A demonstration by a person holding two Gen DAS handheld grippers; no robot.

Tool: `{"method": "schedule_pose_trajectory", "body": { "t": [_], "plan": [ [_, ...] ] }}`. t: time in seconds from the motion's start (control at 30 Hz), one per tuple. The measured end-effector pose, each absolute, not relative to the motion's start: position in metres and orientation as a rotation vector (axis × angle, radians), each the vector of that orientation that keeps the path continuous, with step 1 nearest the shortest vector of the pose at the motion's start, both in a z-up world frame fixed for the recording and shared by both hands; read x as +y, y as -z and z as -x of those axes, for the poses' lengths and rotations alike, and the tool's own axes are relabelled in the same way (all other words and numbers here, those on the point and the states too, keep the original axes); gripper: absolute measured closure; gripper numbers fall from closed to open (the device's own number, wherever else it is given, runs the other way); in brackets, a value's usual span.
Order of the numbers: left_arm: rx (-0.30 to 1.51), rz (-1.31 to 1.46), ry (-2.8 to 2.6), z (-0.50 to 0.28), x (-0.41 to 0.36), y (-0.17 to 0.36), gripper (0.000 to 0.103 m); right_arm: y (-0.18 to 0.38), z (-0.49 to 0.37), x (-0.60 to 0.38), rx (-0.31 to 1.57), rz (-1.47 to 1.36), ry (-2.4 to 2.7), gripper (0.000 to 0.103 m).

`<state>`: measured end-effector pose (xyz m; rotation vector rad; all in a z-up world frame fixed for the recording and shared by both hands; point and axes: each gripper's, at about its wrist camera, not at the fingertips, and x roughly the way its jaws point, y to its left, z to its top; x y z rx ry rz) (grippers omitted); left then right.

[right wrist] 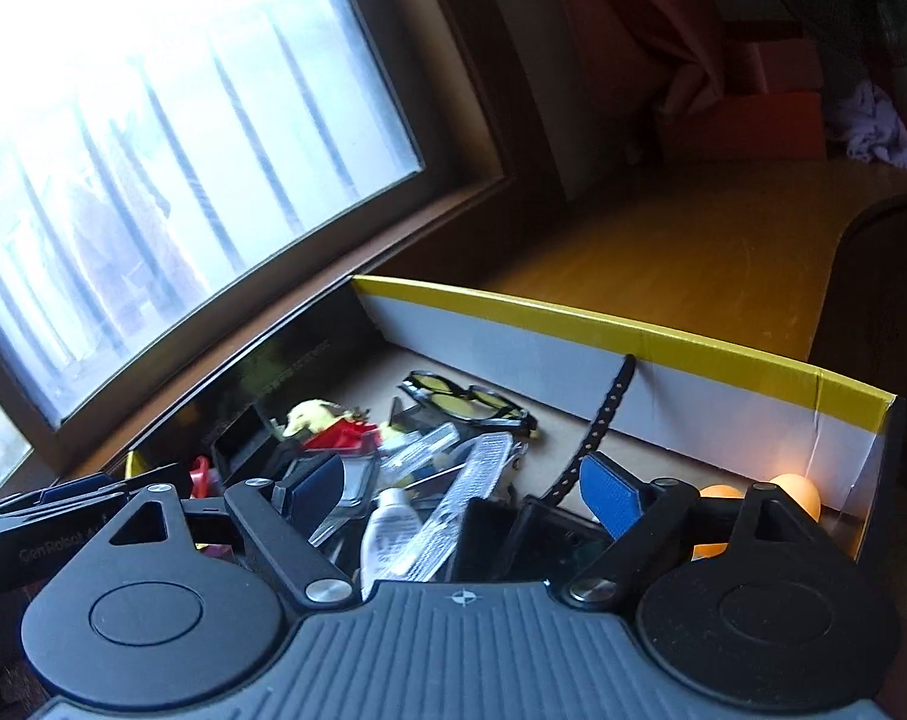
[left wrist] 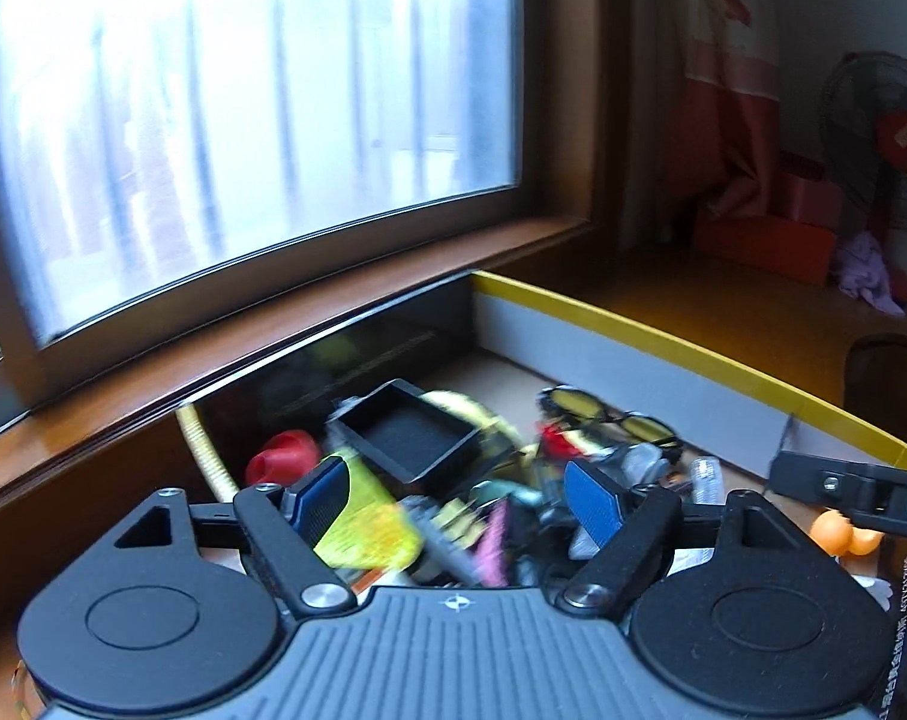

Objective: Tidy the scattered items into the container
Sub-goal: 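Move both grippers back over the desk toward the red wrapper and blue cord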

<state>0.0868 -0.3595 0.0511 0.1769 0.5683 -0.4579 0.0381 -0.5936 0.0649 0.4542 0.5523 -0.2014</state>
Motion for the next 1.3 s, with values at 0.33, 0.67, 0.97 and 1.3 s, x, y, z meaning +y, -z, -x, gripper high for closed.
{"method": "schedule_pose_trajectory", "body": {
  "t": [0.33, 0.67, 0.97, 1.3],
  "plan": [
    [0.582, -0.073, 0.303, -0.064, -0.259, -0.055, 0.021, -0.085, -0.017, -0.521, 0.537, -0.322, 0.075, 0.016],
    [0.632, 0.013, 0.082, -0.031, -0.122, -0.044, 0.02, -0.089, -0.006, -0.417, 0.582, -0.257, -0.148, 0.015],
    [0.695, 0.082, -0.155, 0.015, 0.001, -0.024, 0.02, -0.067, -0.013, -0.313, 0.729, -0.209, -0.363, 0.008],
    [0.734, 0.12, -0.276, 0.047, 0.084, -0.006, 0.019, -0.032, -0.03, -0.212, 0.814, -0.071, -0.539, 0.017]
  ]
}}
